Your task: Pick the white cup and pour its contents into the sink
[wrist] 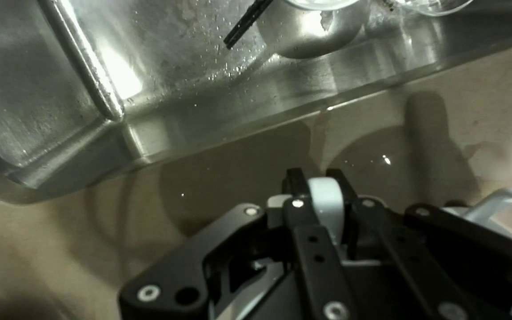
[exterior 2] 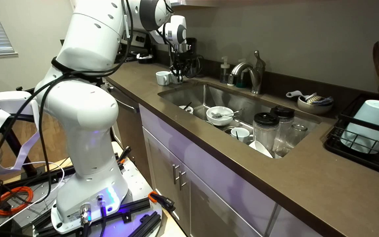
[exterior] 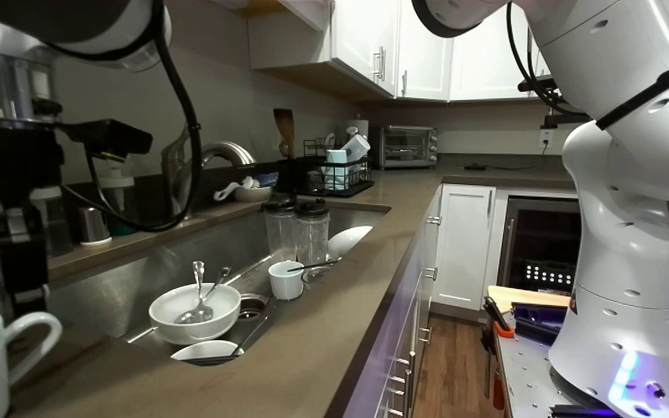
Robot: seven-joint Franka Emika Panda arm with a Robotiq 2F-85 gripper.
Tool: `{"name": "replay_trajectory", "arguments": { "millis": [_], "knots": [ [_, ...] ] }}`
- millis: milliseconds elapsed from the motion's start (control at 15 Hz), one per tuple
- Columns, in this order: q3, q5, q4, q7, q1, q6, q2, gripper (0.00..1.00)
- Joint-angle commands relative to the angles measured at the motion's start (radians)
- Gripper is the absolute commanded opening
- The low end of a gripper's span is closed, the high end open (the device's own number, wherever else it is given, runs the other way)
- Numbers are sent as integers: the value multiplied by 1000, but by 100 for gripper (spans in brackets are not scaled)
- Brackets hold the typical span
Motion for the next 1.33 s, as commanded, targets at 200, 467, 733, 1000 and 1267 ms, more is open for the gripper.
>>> {"name": "replay_trajectory", "arguments": {
  "millis": [200,467,733,1000,1267],
  "knots": [
    [-5,33,62,-21,14,-74,20,25],
    [-7,33,69,-16,16,-88,17,36],
    [-13,23,67,-3,23,-104,10,74],
    [-21,12,31,21,29,-113,-25,81],
    [-27,1,-27,57,35,-111,-82,82]
  ]
}}
